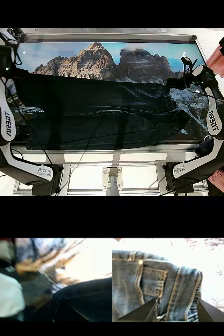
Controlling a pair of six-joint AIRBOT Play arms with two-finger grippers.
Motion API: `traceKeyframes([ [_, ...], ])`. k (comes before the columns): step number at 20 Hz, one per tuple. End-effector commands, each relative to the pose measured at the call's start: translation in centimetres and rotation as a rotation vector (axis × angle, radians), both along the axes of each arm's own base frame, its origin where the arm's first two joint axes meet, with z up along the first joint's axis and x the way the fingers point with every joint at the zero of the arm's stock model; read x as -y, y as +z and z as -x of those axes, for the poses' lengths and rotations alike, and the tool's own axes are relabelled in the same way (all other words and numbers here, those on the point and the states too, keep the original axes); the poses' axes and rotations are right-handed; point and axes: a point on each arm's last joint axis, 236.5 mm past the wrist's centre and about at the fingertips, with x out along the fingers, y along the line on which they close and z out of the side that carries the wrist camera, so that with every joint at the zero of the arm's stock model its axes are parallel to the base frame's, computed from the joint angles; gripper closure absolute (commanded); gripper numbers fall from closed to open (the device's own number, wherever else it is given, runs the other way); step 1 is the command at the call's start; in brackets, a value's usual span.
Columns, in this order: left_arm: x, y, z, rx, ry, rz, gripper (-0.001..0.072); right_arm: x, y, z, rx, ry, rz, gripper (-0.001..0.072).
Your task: Fold the clothes and pants, and hang the long-sleeved shirts on hangers.
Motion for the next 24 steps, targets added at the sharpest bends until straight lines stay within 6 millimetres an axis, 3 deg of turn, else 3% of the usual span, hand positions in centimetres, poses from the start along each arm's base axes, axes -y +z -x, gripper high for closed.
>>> traceKeyframes([
  [1,0.8,2.0,-2.6,0.009,-0.127,-0.159,0.0677,0.6,0.0,-1.2,0.042,-0.057,-0.003,0.0231],
  [5,1.5,-0.2,-3.5,-0.022,-0.143,-0.150,0.0677,0.6,-0.2,-2.2,0.076,-0.089,-0.022,0.0231],
  [11,0.9,-2.2,-3.2,-0.055,-0.105,-0.131,0.0677,-0.6,-5.5,-0.5,-0.073,-0.115,-0.076,0.0272],
  [13,0.4,-2.9,-2.4,-0.087,-0.078,-0.122,0.0677,-1.5,-6.2,-0.6,-0.084,-0.099,-0.077,0.0341],
  [14,0.0,-3.5,-1.9,-0.112,-0.059,-0.113,0.0677,-1.9,-6.1,-0.9,-0.072,-0.093,-0.074,0.0349],
  [15,-0.4,-4.1,-1.3,-0.135,-0.038,-0.102,0.0677,-2.4,-5.8,-1.4,-0.054,-0.087,-0.075,0.0402],
  [16,-0.6,-4.8,-0.8,-0.155,-0.021,-0.081,0.0677,-2.6,-5.4,-2.1,-0.031,-0.082,-0.070,0.0579],
  [17,-0.8,-5.6,-0.2,-0.173,0.000,-0.060,0.0677,-2.6,-4.6,-2.9,0.002,-0.083,-0.065,0.0696],
  [20,-1.7,-7.1,1.0,-0.199,0.076,-0.022,0.0677,-0.4,-2.0,-5.4,0.086,-0.164,-0.021,0.0697],
  [24,-2.8,-8.0,1.6,-0.173,0.144,0.023,0.0677,2.8,0.0,-6.3,0.126,-0.215,0.039,0.0698],
])
